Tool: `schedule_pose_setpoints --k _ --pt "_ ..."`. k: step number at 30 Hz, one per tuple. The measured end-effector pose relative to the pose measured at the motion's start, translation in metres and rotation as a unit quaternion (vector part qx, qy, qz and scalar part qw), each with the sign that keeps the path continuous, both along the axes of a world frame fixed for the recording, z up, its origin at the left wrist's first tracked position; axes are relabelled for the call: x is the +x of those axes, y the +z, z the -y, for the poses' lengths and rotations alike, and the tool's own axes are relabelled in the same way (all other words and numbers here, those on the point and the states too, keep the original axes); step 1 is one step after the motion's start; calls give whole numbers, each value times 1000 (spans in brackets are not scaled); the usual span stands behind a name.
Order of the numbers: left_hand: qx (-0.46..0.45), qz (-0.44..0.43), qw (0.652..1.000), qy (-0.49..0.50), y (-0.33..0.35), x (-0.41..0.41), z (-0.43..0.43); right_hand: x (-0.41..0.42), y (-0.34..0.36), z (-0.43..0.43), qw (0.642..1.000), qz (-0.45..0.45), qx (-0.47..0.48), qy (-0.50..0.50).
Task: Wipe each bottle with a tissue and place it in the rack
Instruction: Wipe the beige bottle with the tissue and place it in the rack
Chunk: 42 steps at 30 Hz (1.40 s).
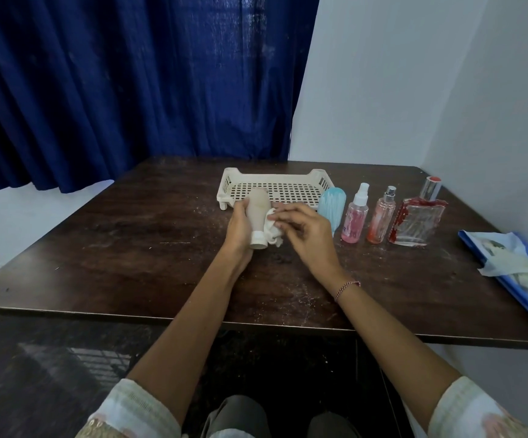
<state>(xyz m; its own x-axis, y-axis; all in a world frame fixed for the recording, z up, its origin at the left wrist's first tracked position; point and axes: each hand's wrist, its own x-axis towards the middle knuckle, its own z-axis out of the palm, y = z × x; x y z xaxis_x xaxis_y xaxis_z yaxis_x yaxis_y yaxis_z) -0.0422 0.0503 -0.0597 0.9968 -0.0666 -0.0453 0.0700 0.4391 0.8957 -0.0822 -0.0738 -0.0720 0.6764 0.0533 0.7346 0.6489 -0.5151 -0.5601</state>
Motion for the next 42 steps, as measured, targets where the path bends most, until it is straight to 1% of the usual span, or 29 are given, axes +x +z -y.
schedule_pose_setpoints --k 3,6,8,11,14,17,21,24,26,29,33,35,38,42 --pt "9 0 999 -31 -2 -2 3 -2 0 -2 1000 16 -4 -7" --pt "24 14 998 -61 -6 0 0 -4 -3 -4 995 29 -90 24" --pt "15 17 998 -60 -6 1 -3 -5 -4 -6 989 42 -137 42" --pt "-21 28 995 -95 -6 3 -4 -4 -4 -4 982 60 -170 59" --pt "-2 25 996 -87 -7 4 -3 -5 -2 -1 975 57 -205 58" --pt "20 47 992 -116 -6 1 -1 -9 1 2 981 52 -184 30" --pt "100 68 977 -175 -4 -10 0 -12 7 5 986 78 -143 -45" --pt "136 77 969 -191 -5 -13 1 -9 8 7 985 76 -104 -117" --pt "168 82 964 -188 -5 -14 2 -7 7 8 983 64 -86 -147" --pt "188 105 963 -160 -5 -15 2 -6 6 7 983 65 -109 -130" --pt "151 125 975 -107 -7 -9 0 -4 2 -6 965 87 -237 -71" --pt "142 130 977 -89 -9 -5 -1 -4 2 -11 958 87 -271 -43" --pt "165 120 976 -82 -8 -8 0 -5 3 -7 962 92 -252 -48" --pt "186 135 968 -101 -4 -15 1 -6 5 1 979 101 -152 -86"
